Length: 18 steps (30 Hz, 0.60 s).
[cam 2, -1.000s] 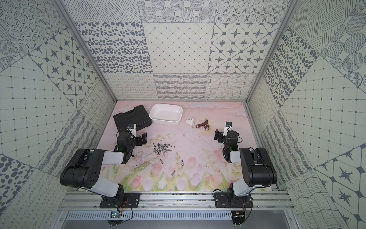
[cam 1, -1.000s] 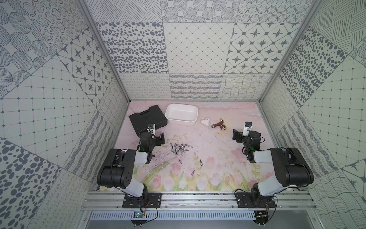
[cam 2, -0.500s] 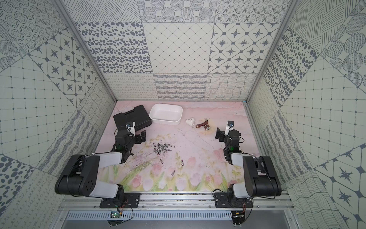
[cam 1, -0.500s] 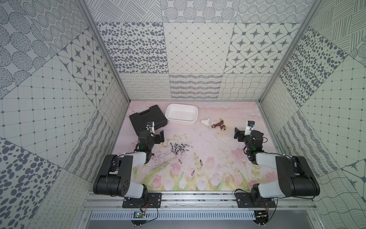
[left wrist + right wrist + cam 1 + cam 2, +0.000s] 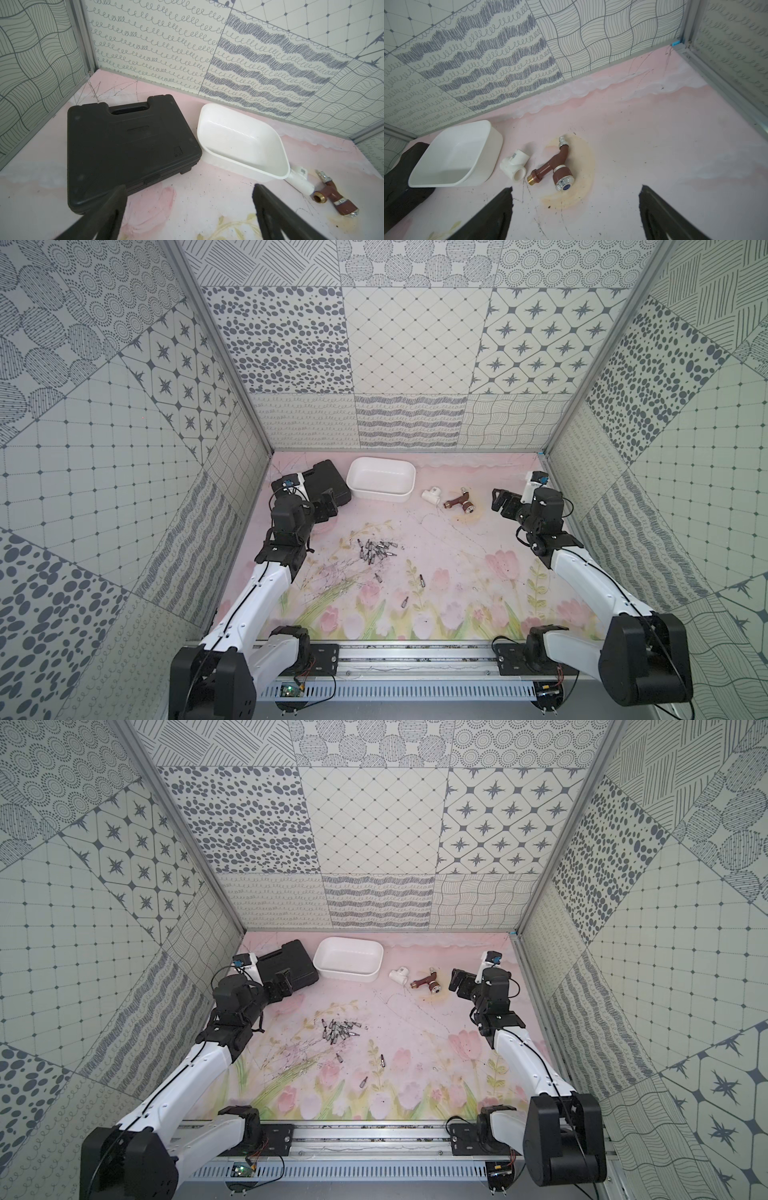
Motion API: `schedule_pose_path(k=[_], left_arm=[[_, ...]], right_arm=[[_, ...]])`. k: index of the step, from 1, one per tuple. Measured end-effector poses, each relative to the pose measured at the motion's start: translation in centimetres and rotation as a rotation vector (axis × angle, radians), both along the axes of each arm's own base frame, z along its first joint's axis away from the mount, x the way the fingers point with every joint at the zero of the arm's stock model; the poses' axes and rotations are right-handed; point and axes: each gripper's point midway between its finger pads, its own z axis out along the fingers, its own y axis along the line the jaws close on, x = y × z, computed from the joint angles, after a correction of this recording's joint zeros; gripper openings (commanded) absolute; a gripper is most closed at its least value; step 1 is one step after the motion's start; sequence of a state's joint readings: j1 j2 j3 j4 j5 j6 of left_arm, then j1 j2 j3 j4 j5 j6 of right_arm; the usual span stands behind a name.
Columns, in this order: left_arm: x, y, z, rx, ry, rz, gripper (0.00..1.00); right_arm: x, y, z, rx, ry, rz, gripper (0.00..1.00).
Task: Put the bit on the desktop into the storage box
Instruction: Pick up the storage box at the center of the board.
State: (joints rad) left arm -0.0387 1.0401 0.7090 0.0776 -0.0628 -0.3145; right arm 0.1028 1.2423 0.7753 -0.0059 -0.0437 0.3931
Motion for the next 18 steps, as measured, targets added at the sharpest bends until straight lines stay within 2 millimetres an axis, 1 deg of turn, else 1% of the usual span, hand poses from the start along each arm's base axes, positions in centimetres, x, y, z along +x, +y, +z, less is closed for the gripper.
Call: schedule_pose_path(k=[4,8,13,18], left_arm=[[-1.6,-0.2,0.1,-0.059,0.077,0.006,0.99],[-3.4,-0.6,-0.5,-0.099,0.156,0.001,0.99],[-5.5,-0.8,-2.6,-0.130,0.259,0.003,0.99],[-6.9,-1.0,-4.6,-0.144,0.348,0.006,0.99]], right_arm=[[2.1,4.5,-0.8,0.031,0.134,0.089,0.96],[4.3,9.0,-1.4,0.049,0.222,0.166,0.93],[7.5,14.0,-2.5,0.094,0.308,0.224,0.88],[10.0,17.9,-4.3,0.146,0.367,0.243,0.81]])
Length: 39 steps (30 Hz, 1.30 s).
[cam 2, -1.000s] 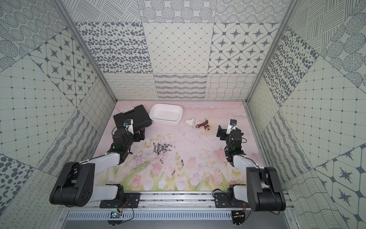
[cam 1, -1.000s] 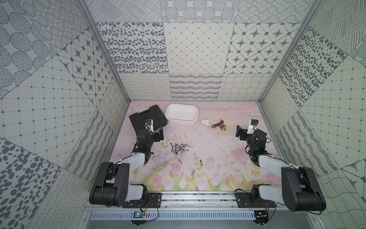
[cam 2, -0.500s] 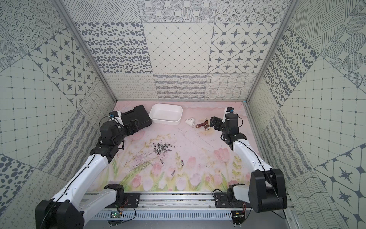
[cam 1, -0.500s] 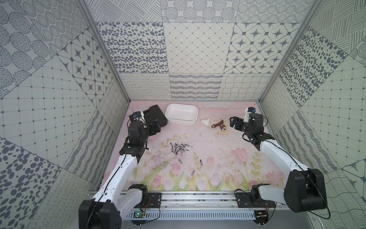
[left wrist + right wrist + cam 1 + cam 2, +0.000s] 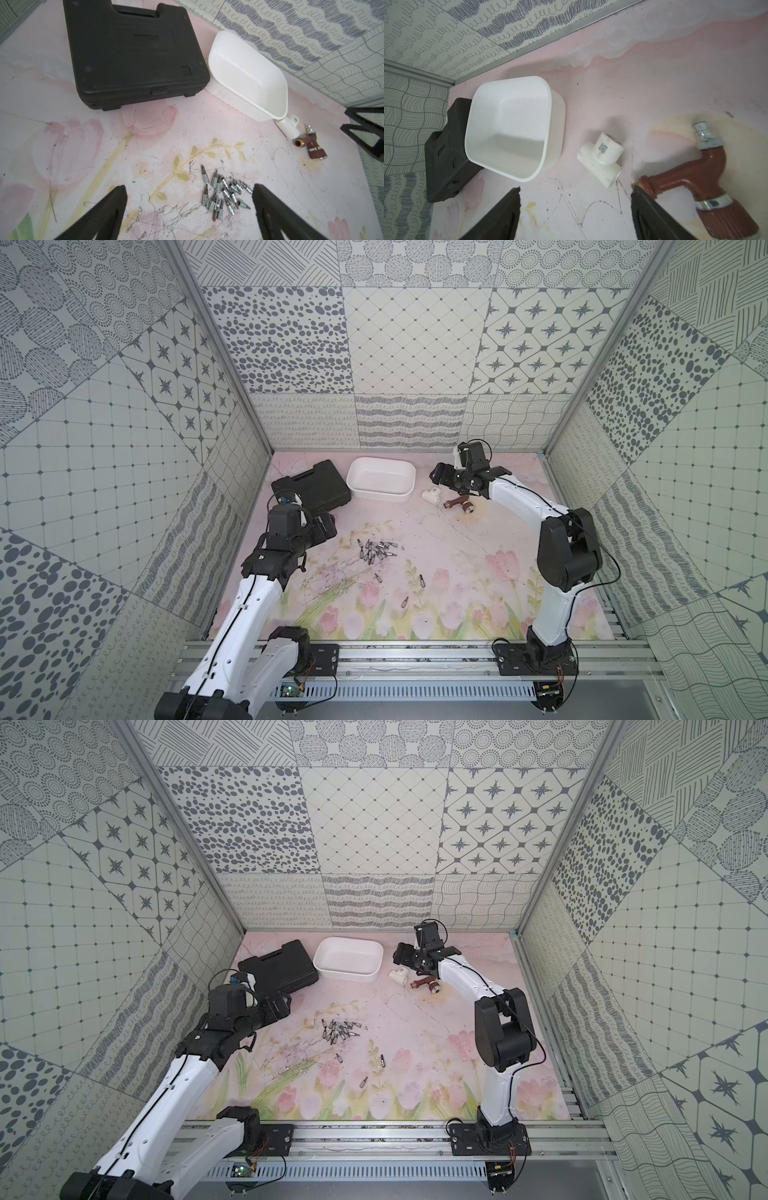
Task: Put the bit on the desktop into the storage box
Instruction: Pick up the storage box at the center of the board.
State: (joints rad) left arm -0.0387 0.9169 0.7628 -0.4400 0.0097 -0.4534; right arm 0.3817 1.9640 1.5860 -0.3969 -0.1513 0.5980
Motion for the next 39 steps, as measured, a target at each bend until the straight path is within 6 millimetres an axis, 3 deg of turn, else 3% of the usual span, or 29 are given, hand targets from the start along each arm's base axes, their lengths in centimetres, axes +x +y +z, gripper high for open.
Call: schedule_pose_path(k=[7,14,26,39], left_arm=[[-0.9,-0.2,-1.4,-0.016,0.066,0.000,0.99],[-1.3,-0.2,-2.1,-0.018,0.095,0.002,0.99],[-1.4,-0.2,-2.5,-0.023,0.108,0.008,0.99],[-1.4,-0.2,-2.9,-0.023,0.122,0.008,0.99]], right_arm=[[3.3,4.1,-2.7,0.066,0.067,0.002,0.72],[5.6,6.8,-4.3,0.079,0.092,0.011,0.61],[5.9,7.8,-6.6,0.054,0.152,0.006,0.39],[5.3,8.1,-7.5,0.039,0.180,0.014,0.17]])
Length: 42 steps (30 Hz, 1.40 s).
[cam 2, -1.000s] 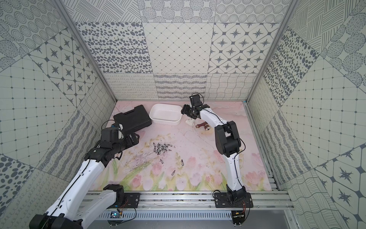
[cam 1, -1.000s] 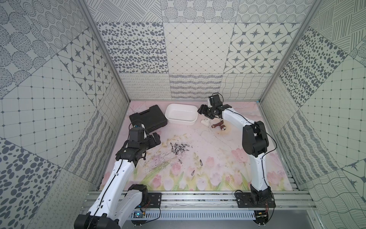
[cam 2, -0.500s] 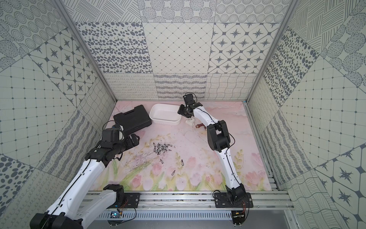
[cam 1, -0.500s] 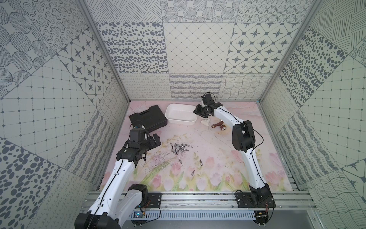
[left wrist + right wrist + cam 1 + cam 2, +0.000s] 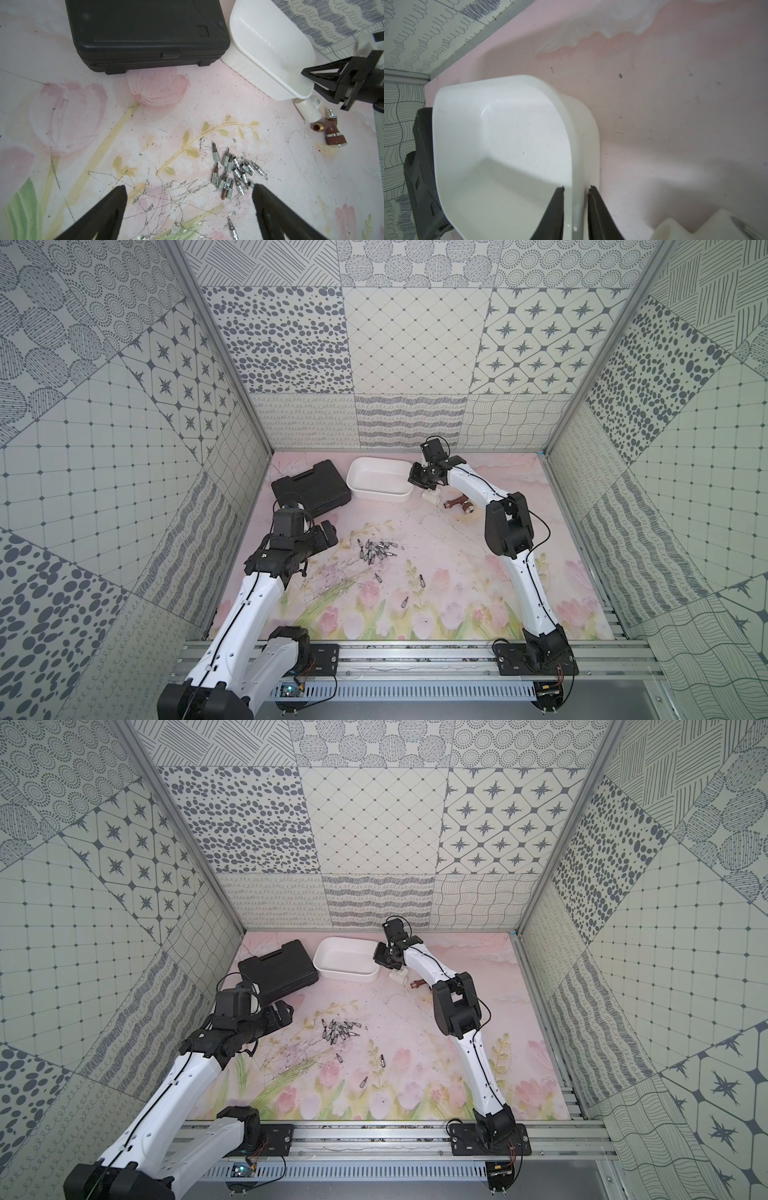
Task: Put the bit on the desktop into the storage box
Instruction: Pick up the storage box at the center of the board.
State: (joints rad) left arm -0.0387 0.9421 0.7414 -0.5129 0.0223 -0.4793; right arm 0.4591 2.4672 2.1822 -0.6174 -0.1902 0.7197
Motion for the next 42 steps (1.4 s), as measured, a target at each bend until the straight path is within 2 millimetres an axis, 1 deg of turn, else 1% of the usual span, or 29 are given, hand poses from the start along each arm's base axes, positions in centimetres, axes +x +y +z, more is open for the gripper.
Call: schedule_pose_path(k=[3,6,13,16,19,22,27,30,33,37,42], left_arm=[[0.0,0.0,-0.1,-0.001,0.005,0.001,0.99],[0.0,0.0,-0.3,-0.003,0.010,0.004,0.99],[0.0,0.0,-0.5,-0.008,0.019,0.010,0.99],[0.0,0.0,-0.6,-0.009,0.020,0.011,0.99],[0.0,0.0,-0.6,-0.009,0.020,0.011,0.99],[0.0,0.0,-0.6,-0.009,0.020,0.012,0.99],[0.0,0.0,-0.6,-0.010,0.021,0.013,0.99],[0.0,0.0,-0.6,-0.011,0.020,0.013,0.99],[0.0,0.0,-0.6,-0.011,0.020,0.013,0.99],[0.0,0.0,-0.6,-0.011,0.020,0.014,0.99],[0.0,0.0,-0.6,-0.011,0.020,0.013,0.99]], right_arm=[[0.0,-0.1,-0.4,-0.007,0.004,0.001,0.11],[-0.3,-0.2,-0.6,-0.012,0.019,0.003,0.08],[-0.4,-0.3,-0.6,-0.018,0.020,0.002,0.04],[-0.9,-0.6,-0.3,-0.025,0.028,-0.001,0.03],[-1.9,-1.2,0.6,-0.031,0.035,-0.003,0.02],[-3.0,-1.8,2.7,-0.027,0.021,-0.002,0.01],[-6.0,-3.4,7.1,-0.010,-0.031,0.000,0.00],[-8.1,-4.7,8.6,0.000,-0.051,-0.005,0.00],[-10.5,-6.2,9.2,-0.001,-0.056,-0.012,0.00],[-13.9,-8.5,8.9,-0.017,-0.041,-0.028,0.00],[-17.8,-12.0,8.9,-0.036,-0.041,-0.079,0.00]])
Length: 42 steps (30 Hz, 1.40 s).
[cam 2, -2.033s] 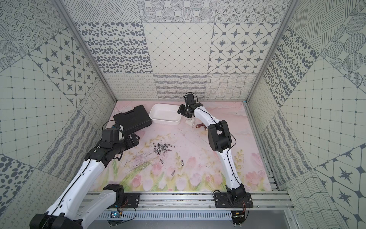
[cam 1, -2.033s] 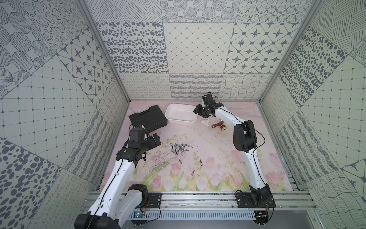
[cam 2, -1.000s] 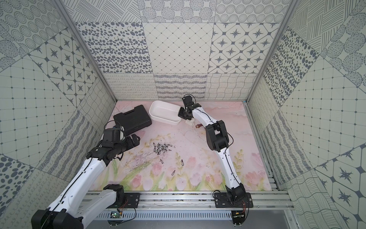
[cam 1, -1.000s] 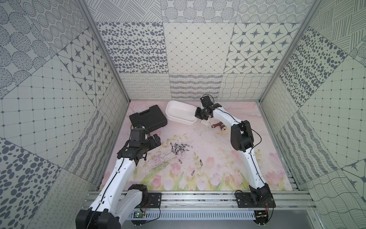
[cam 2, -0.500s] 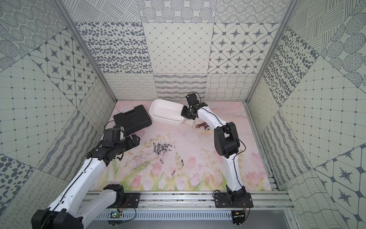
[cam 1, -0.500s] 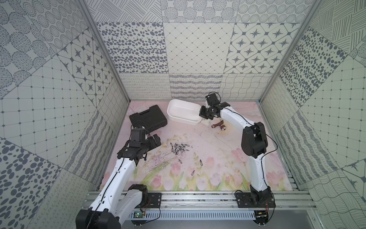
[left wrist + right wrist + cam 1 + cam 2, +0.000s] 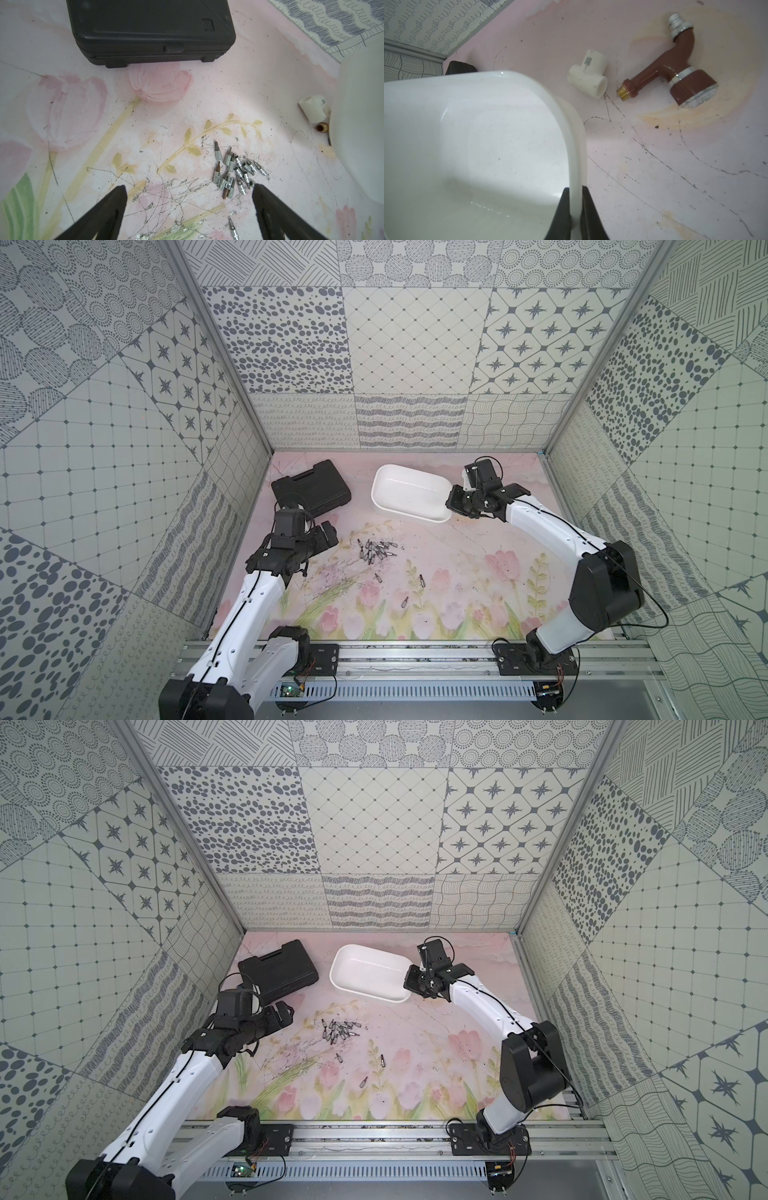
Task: Put the bit on the desktop into the storage box
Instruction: Pick up the storage box at the center of the board, then place the storage box at the center of the board.
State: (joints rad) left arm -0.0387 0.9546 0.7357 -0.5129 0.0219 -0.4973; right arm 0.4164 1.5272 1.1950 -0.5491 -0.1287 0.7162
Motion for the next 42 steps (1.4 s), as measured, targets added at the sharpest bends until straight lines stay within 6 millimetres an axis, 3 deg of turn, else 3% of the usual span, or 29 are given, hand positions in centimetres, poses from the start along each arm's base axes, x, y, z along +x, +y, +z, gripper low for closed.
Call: schedule_pose_path(k=[6,14,25,35,39,42], left_arm=[[0.0,0.0,0.0,-0.001,-0.001,0.000,0.99],[0.0,0.1,0.0,-0.003,-0.001,0.005,0.99],[-0.1,0.1,0.8,-0.002,-0.029,0.008,0.99],[-0.2,0.2,1.1,0.001,-0.042,0.011,0.99],[-0.2,0.2,1.1,0.001,-0.041,0.011,0.99],[-0.2,0.2,1.0,0.001,-0.040,0.011,0.99]], right_arm=[[-3.0,-3.4,-0.7,-0.019,0.001,-0.068,0.00],[-4.6,-5.9,-4.5,-0.086,0.083,-0.122,0.00],[-3.4,-5.7,-8.4,-0.126,0.146,-0.132,0.00],[-1.9,-6.0,-9.7,-0.145,0.123,-0.178,0.03],[-1.7,-6.2,-10.1,-0.155,0.119,-0.190,0.10],[-1.7,-6.4,-10.2,-0.159,0.116,-0.195,0.22]])
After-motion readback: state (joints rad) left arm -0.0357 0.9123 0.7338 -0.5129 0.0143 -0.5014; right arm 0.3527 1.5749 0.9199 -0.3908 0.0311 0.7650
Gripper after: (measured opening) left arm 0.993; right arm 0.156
